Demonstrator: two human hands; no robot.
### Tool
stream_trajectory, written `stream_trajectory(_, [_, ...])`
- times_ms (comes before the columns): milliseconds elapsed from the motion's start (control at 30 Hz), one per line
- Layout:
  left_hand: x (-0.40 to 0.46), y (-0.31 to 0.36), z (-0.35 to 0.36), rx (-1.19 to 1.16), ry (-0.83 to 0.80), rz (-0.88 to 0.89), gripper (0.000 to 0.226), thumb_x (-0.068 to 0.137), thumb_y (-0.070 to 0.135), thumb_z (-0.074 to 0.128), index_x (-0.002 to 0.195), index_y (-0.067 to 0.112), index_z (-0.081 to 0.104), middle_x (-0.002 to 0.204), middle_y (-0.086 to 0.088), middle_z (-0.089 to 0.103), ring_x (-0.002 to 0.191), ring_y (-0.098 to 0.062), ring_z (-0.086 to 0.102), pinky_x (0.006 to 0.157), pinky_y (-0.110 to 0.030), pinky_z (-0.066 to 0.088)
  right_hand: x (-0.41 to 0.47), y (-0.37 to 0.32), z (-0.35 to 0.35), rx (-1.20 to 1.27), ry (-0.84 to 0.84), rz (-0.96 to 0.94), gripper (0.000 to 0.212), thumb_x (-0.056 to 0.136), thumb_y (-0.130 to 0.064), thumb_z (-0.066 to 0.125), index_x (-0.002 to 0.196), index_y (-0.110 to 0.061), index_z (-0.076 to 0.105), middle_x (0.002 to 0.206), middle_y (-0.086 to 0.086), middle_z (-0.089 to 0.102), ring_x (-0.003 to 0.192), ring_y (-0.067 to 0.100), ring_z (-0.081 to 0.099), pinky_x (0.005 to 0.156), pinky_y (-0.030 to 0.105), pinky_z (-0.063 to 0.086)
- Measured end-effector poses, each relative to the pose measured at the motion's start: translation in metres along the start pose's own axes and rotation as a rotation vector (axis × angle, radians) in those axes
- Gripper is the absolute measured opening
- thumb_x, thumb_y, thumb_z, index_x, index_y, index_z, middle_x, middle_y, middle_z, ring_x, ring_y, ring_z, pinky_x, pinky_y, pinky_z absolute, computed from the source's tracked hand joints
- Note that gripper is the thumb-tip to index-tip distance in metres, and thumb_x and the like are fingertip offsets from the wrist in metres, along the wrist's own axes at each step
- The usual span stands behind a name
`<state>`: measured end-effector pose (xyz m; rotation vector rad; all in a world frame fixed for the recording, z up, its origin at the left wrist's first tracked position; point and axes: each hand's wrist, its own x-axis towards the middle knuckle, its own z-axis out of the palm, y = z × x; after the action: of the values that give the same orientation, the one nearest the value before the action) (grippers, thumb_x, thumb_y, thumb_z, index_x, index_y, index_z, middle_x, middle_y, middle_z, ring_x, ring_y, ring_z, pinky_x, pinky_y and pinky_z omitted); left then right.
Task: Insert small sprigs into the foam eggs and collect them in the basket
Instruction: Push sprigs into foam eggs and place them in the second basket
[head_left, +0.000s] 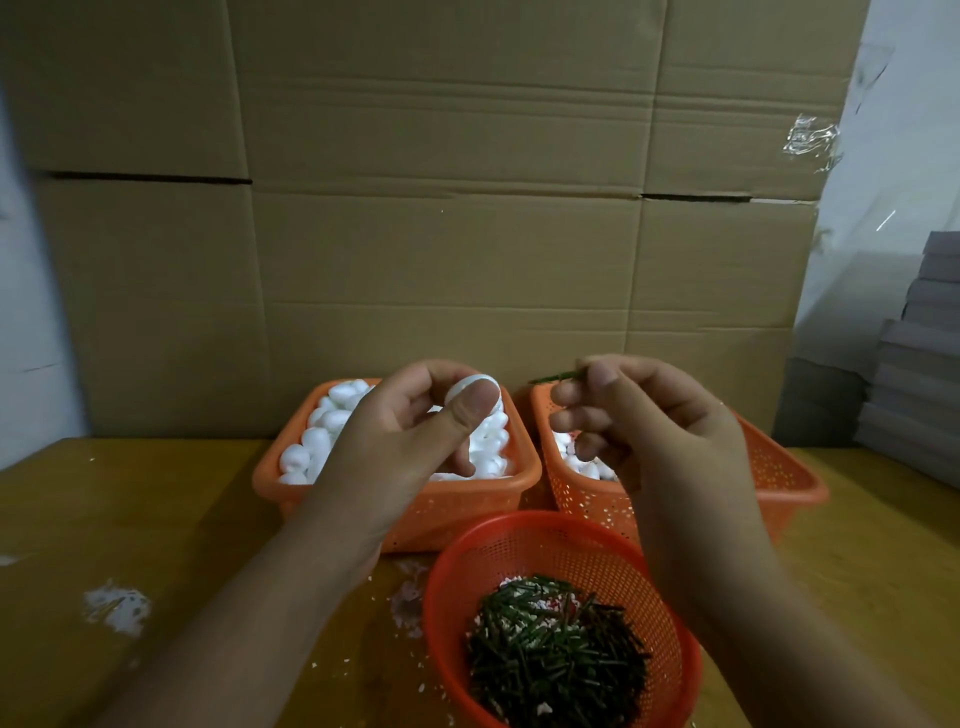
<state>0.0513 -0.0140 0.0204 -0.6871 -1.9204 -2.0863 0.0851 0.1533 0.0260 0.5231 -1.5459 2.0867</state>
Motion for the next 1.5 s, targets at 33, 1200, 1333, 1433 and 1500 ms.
stream_trajectory(33, [0.000, 0.000, 0.001, 0.003, -0.003, 0.000, 0.026, 0.062, 0.055, 0.068, 0.079, 0.035, 0.072, 0.061, 0.005, 0.059, 0.056, -0.007, 0.056, 0.062, -0.020, 0.053, -0.001, -0.001, 0.002, -0.006, -0.006, -0.015, 0.018, 0.078, -0.024, 0.065, 0.085, -0.007, 0.069, 0.077, 0.012, 0.073, 0.065, 0.014, 0.069, 0.054, 0.019, 0.051])
stream_trajectory(1200, [-0.003, -0.007, 0.017, 0.127, 0.070, 0.058, 0.044, 0.063, 0.047, 0.067, 0.083, 0.008, 0.064, 0.053, 0.009, 0.059, 0.049, 0.002, 0.056, 0.049, -0.010, 0.045, -0.008, 0.029, 0.007, -0.267, -0.052, -0.042, 0.010, 0.086, -0.015, 0.067, 0.079, -0.008, 0.067, 0.065, 0.005, 0.068, 0.061, 0.010, 0.064, 0.059, 0.019, 0.049])
stream_trajectory(1333, [-0.003, -0.002, 0.015, 0.132, 0.044, 0.000, 0.053, 0.069, 0.060, 0.054, 0.094, 0.015, 0.069, 0.067, 0.010, 0.065, 0.052, -0.004, 0.058, 0.055, -0.016, 0.050, -0.002, 0.025, 0.002, -0.204, 0.010, 0.028, 0.012, 0.090, -0.012, 0.063, 0.084, -0.002, 0.066, 0.063, 0.004, 0.067, 0.059, 0.008, 0.061, 0.058, 0.018, 0.050])
stream_trajectory(1433, [-0.002, 0.001, 0.010, 0.041, 0.057, -0.055, 0.044, 0.078, 0.055, 0.050, 0.093, 0.018, 0.069, 0.069, 0.011, 0.063, 0.054, -0.008, 0.059, 0.055, -0.019, 0.051, 0.001, 0.022, -0.003, -0.129, 0.068, 0.097, 0.021, 0.092, -0.017, 0.060, 0.076, -0.005, 0.061, 0.060, 0.000, 0.060, 0.054, 0.008, 0.055, 0.056, 0.018, 0.047])
stream_trajectory(1500, [-0.002, 0.001, 0.007, 0.058, 0.044, -0.044, 0.040, 0.077, 0.050, 0.053, 0.095, 0.018, 0.069, 0.070, 0.012, 0.064, 0.057, -0.008, 0.059, 0.058, -0.020, 0.053, 0.003, 0.020, -0.005, -0.124, 0.091, 0.119, 0.028, 0.094, -0.021, 0.058, 0.069, -0.008, 0.056, 0.058, -0.001, 0.056, 0.053, 0.008, 0.050, 0.054, 0.019, 0.045])
